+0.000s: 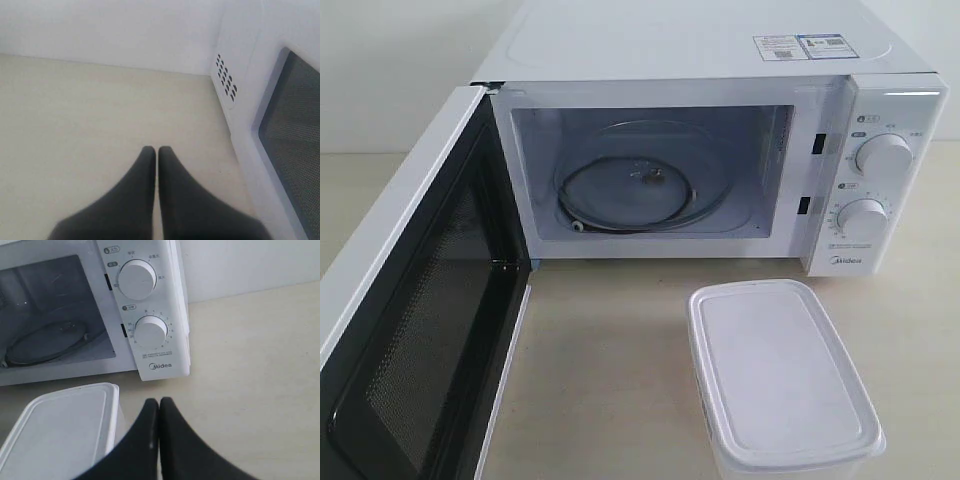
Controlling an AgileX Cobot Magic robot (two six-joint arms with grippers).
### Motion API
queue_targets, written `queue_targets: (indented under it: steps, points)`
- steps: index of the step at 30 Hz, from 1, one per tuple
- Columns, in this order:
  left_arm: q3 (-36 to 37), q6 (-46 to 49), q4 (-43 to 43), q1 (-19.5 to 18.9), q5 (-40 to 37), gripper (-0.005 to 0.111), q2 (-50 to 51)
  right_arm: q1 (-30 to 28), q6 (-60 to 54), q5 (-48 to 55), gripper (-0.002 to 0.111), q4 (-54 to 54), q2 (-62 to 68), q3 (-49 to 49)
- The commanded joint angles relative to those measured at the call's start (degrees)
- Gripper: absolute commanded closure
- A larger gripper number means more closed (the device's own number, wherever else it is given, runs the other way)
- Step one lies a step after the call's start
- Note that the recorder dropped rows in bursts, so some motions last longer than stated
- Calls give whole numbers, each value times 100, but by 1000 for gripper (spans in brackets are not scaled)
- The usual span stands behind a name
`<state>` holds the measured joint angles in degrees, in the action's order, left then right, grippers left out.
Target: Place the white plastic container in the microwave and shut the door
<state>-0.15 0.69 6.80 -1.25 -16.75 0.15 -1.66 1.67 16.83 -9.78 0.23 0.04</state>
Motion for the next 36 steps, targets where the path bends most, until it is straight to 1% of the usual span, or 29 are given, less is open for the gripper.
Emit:
queue_targets:
  steps: [1,31,33,36]
  points:
    - [15,19,-11,-28,-6,102,-15,-11,-31,-29,109,12,-23,-4]
    - [15,19,-11,-28,-6,102,-15,-11,-34,-43,109,12,-23,-4]
    - [15,19,-11,-28,-6,102,-15,-11,-34,-145,109,-1,-23,-4]
    - [15,19,-11,-28,-6,102,-15,-11,-34,-583,109,-12,-23,-4]
